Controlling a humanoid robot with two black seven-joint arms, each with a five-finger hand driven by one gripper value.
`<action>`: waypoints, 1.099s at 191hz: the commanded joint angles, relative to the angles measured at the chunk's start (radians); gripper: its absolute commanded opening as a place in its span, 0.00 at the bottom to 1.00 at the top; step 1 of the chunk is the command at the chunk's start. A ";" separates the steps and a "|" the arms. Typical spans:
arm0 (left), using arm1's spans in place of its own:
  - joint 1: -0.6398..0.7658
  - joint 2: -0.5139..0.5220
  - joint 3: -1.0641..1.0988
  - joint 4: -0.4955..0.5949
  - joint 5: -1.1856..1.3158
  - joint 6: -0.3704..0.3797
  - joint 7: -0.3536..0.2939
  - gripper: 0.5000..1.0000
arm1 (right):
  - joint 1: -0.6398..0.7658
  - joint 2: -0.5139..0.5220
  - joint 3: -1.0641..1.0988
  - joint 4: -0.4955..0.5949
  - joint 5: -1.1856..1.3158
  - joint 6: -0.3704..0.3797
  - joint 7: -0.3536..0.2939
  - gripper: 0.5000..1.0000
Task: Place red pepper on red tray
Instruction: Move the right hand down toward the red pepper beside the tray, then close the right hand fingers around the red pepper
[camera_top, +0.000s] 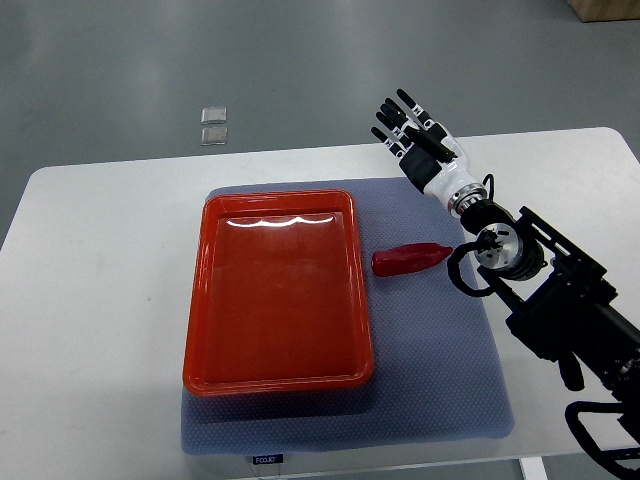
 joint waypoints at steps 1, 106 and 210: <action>0.000 0.000 0.002 0.000 0.000 0.000 0.000 1.00 | -0.001 -0.001 0.000 0.000 0.000 0.000 0.000 0.83; 0.000 0.000 0.000 0.001 -0.002 0.000 0.000 1.00 | 0.230 -0.241 -0.472 0.017 -0.298 0.101 -0.034 0.83; 0.000 0.000 0.000 0.000 -0.002 0.000 0.000 1.00 | 0.747 -0.469 -1.353 0.290 -0.528 0.153 -0.150 0.82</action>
